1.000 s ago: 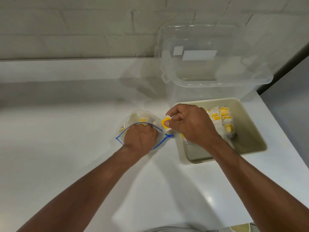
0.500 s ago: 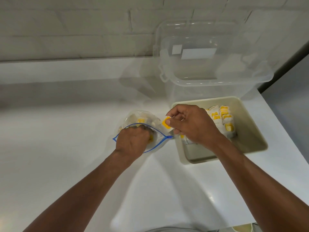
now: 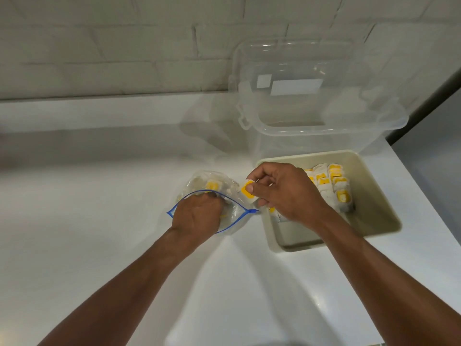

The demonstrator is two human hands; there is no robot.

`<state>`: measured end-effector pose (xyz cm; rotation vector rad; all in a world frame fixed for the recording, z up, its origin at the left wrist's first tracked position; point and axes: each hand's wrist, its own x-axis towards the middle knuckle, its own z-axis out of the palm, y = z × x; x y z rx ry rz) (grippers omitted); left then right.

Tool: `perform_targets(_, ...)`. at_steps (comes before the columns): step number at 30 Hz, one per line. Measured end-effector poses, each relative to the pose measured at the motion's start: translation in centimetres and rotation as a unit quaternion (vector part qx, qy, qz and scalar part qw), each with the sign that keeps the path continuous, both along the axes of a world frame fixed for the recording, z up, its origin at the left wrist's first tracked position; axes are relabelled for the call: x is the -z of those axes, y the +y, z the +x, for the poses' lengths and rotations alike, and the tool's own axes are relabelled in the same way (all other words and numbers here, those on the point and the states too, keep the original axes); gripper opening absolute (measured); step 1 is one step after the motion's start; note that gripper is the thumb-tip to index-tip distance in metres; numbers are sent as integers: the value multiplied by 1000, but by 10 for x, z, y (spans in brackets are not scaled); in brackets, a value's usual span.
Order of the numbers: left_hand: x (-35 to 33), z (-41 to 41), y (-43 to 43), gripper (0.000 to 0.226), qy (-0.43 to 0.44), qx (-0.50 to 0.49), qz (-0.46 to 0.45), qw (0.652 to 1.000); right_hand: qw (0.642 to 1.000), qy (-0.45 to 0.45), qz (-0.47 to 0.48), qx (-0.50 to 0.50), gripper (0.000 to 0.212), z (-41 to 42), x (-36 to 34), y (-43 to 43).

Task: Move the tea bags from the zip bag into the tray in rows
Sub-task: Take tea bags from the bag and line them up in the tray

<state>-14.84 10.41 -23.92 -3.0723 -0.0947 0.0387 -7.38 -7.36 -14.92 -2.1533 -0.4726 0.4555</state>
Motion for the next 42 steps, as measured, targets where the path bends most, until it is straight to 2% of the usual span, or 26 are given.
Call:
perform_targets(3, -17, -6, 2, 13, -3, -63, -115, 991, 1000, -2, -8, -4, 6, -1, 0, -1)
perform_targets(5, -28, -9, 12, 16, 22, -131, -244, 961, 1000, 0, -9, -5, 6, -1, -1, -1)
perform_targets(6, -34, -10, 17, 17, 31, -157, -350, 923, 1000, 0, -9, -5, 6, -2, -1, 0)
perform_targets(8, -50, -16, 23, 27, 28, -186, -573, 798, 1000, -4, -13, -7, 6, -3, -2, 1)
perform_targets(9, -57, -19, 24, 31, 31, -189, -648, 737, 1000, -6, -18, -10, 5, -4, -3, 2)
perform_targets(10, -62, -22, 25, 33, 35, -193, -693, 693, 1000, -9, -25, -14, 5, -5, -3, 4)
perform_targets(13, -73, -26, 24, 30, 45, -201, -762, 614, 999, -6, -32, -31, 6, -12, -4, 12)
perform_targets(15, -77, -26, 22, 28, 48, -195, -788, 583, 999, -5, -21, -42, 7, -19, -4, 19)
perform_targets(16, -80, -26, 20, 28, 52, -190, -791, 579, 999, -7, -13, -46, 6, -21, -4, 21)
perform_targets(19, -85, -26, 22, 36, 60, -151, -779, 606, 998, -20, -10, -53, 4, -24, -7, 25)
perform_targets(21, -92, -24, 23, 37, 69, -125, -752, 643, 998, -20, -14, -60, 3, -23, -12, 23)
perform_targets(24, -102, -18, 19, 22, 60, -101, -693, 712, 998, -22, -21, -59, 5, -19, -22, 18)
perform_targets(26, -106, -12, 17, 13, 33, -96, -673, 733, 998, -44, -33, -42, 3, -13, -29, 11)
perform_targets(28, -108, -7, 14, 13, 11, -80, -665, 743, 997, -67, -33, -26, 4, -8, -36, -1)
perform_targets(32, -109, 0, 2, 21, -24, -34, -560, 827, 999, -33, -28, -13, 4, -2, -46, -30)
perform_targets(36, -112, 8, -15, 16, 2, 12, -578, 816, 999, -11, -46, 18, 6, 1, -42, -60)
perform_targets(38, -111, 14, -23, 14, -3, 20, -540, 841, 999, 20, -24, 32, 6, 1, -39, -74)
perform_targets(40, -110, 19, -34, 13, -7, 10, -522, 853, 999, 18, -27, 38, 8, 3, -36, -85)
perform_targets(42, -107, 26, -44, 14, -23, 3, -469, 883, 999, 24, -28, 34, 6, 8, -32, -95)
